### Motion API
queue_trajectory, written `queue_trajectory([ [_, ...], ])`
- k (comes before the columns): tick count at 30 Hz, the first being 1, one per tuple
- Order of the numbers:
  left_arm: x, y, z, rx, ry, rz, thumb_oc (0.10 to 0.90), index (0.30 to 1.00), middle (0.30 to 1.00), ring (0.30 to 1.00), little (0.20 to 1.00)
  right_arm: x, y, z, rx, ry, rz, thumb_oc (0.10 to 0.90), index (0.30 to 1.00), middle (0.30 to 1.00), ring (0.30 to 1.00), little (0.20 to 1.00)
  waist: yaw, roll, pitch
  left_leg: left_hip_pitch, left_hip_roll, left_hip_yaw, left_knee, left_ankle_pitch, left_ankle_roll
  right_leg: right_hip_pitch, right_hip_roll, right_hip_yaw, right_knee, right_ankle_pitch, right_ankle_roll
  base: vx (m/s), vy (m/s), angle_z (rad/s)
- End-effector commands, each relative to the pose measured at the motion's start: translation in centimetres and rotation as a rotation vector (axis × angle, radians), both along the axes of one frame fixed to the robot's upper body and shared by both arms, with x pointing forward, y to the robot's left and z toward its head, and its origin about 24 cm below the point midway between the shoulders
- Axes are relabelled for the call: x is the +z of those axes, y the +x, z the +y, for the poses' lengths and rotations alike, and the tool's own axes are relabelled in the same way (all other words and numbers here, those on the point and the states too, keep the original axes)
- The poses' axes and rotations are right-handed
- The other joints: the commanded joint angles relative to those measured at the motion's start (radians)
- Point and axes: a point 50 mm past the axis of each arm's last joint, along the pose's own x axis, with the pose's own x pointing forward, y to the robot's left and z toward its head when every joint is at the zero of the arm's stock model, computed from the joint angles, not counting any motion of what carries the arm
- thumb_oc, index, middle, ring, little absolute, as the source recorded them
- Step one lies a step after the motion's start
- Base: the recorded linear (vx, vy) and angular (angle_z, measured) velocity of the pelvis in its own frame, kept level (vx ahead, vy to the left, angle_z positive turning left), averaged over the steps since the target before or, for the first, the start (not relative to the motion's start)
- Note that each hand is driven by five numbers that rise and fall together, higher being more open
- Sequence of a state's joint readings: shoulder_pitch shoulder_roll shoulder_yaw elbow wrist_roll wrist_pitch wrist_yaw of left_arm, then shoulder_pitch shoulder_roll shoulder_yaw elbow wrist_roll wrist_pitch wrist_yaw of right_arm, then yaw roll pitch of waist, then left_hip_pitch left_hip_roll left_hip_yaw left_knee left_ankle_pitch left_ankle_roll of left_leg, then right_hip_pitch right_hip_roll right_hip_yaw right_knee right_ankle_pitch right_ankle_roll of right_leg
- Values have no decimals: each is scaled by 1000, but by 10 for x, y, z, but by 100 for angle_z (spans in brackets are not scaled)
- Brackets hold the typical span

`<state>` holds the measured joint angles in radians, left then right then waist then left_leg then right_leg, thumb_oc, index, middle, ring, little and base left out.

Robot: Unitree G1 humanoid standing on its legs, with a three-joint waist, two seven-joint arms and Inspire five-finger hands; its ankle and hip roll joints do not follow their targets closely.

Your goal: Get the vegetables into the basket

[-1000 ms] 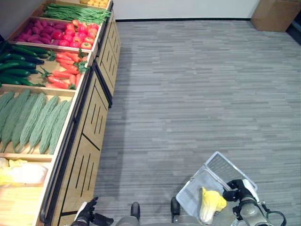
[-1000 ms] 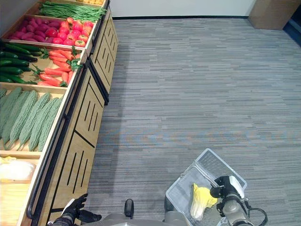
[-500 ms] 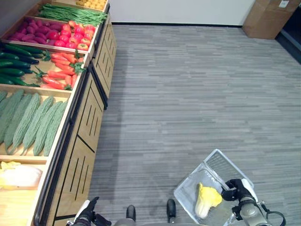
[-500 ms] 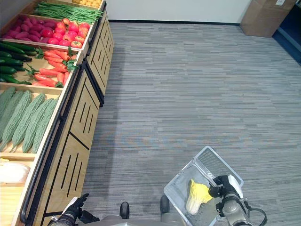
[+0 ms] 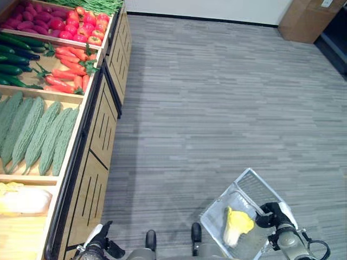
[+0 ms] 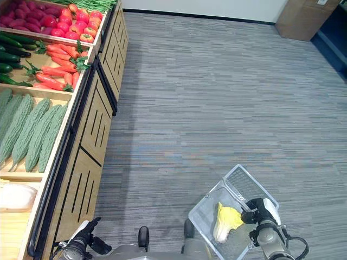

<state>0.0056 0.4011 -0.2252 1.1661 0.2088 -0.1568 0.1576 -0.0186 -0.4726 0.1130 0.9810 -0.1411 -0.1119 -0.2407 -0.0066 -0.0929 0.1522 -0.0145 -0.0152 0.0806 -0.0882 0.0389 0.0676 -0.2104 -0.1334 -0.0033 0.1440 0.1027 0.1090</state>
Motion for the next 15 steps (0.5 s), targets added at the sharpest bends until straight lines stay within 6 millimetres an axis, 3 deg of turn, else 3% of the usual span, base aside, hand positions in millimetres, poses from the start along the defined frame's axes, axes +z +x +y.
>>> queue_trajectory([
  [1,13,11,20,41,62,-77,900,1000,1000,1000,1000,53,43,-36,-53,-117,-253,400,300,300,300,300,2,-21,12,-23,21,-6,107,-107,-76,10,-64,-9,-49,41,98,73,-60,-1],
  [4,14,14,20,94,53,-100,900,1000,1000,1000,1000,61,54,-31,-32,-122,-298,400,300,300,300,300,-20,-29,36,56,25,-25,120,-162,-90,-69,-66,-51,-136,102,112,261,-130,-3],
  [8,10,11,14,92,35,-87,900,1000,1000,1000,1000,57,45,-34,-43,-120,-278,400,300,300,300,300,-29,-22,22,93,34,-43,125,-185,-105,-55,-60,-61,-118,90,101,222,-133,19],
  [15,2,4,1,143,-10,-75,900,1000,1000,1000,1000,61,41,-36,-39,-134,-301,400,300,300,300,300,-34,8,-13,102,117,-84,148,-137,-153,-42,3,-97,-66,21,47,138,-200,27],
])
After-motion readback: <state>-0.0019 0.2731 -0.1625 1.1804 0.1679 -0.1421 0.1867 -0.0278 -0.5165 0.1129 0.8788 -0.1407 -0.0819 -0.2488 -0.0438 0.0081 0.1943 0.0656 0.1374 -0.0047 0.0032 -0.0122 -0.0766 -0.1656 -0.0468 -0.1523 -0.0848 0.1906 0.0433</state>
